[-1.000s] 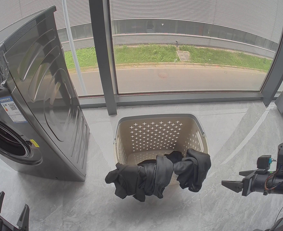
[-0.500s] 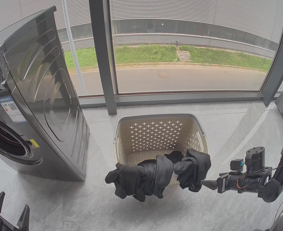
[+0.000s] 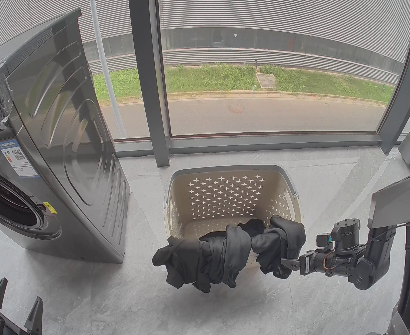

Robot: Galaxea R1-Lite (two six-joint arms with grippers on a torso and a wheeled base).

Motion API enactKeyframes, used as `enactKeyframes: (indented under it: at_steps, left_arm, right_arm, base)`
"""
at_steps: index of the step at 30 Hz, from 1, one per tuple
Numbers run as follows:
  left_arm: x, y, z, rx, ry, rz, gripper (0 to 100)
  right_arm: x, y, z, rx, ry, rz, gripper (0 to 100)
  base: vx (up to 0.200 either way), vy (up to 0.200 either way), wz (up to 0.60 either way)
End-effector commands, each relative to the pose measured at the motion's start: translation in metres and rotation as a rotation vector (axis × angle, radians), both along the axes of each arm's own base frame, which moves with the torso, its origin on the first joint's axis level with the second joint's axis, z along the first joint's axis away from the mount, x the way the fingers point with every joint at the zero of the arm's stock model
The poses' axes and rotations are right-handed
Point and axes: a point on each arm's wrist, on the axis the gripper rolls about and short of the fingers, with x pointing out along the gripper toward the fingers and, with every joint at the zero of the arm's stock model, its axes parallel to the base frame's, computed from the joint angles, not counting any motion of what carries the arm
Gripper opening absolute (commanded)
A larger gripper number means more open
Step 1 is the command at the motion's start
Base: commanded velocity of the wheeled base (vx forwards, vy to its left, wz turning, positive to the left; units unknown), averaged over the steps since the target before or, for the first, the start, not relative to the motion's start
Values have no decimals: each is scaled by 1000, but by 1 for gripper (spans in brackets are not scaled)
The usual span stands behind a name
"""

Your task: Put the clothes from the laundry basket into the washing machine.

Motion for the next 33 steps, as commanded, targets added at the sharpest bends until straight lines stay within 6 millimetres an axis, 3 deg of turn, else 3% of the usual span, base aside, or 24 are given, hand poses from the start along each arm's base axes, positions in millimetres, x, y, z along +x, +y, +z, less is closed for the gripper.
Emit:
enactKeyframes:
  at_steps: [1, 10, 18, 19, 24, 33]
  left_arm:
    - [0, 0, -5, 0, 0, 0, 100]
    - [0, 0, -5, 0, -2, -1, 100]
    - [0, 0, -5, 0, 0, 0, 100]
    - [0, 0, -5, 0, 0, -1, 100]
    - [0, 0, -5, 0, -2, 0, 100]
    - [0, 0, -5, -1, -2, 0, 100]
  right_arm:
    - [12, 1, -15, -3, 9, -6, 100]
    - [28, 7, -15, 16, -46, 3, 100]
    - [31, 10, -13, 29, -87, 12, 100]
    - [31, 10, -12, 28, -90, 13, 0]
    - [28, 10, -12, 30, -86, 16, 0]
    - [4, 12, -6, 56, -105, 59, 0]
  base:
    - [0, 0, 0]
    - [0, 0, 0]
    - [0, 0, 0]
    - [0, 0, 0]
    - [0, 0, 0]
    - [0, 0, 0]
